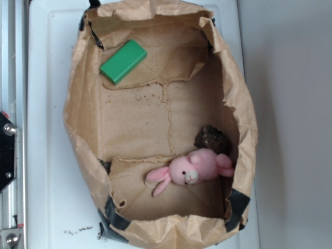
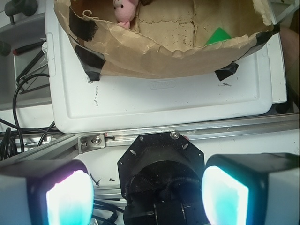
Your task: Grab the green block.
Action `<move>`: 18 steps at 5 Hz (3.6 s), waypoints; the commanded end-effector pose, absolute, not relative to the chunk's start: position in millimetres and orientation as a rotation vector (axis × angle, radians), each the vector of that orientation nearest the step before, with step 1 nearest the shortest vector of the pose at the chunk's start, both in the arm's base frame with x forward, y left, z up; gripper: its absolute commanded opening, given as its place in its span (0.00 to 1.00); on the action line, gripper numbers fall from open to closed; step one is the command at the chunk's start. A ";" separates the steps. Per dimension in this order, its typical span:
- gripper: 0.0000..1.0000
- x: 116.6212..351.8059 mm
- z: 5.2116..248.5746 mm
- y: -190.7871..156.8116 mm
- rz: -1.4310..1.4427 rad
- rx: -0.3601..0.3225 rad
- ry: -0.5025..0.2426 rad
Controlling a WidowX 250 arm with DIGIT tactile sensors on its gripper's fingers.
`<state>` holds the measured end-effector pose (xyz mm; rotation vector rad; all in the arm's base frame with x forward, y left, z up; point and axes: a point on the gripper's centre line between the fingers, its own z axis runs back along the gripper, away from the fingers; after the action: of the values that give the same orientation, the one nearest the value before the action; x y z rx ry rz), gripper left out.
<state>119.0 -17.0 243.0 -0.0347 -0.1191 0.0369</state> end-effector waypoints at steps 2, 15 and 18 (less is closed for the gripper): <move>1.00 169.0 229.4 6.9 0.037 -0.026 -0.141; 1.00 296.2 101.9 77.3 0.253 -0.284 -0.121; 1.00 273.5 87.1 50.9 0.447 -0.101 -0.309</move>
<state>262.1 55.9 69.2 -0.1067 -0.2429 0.4739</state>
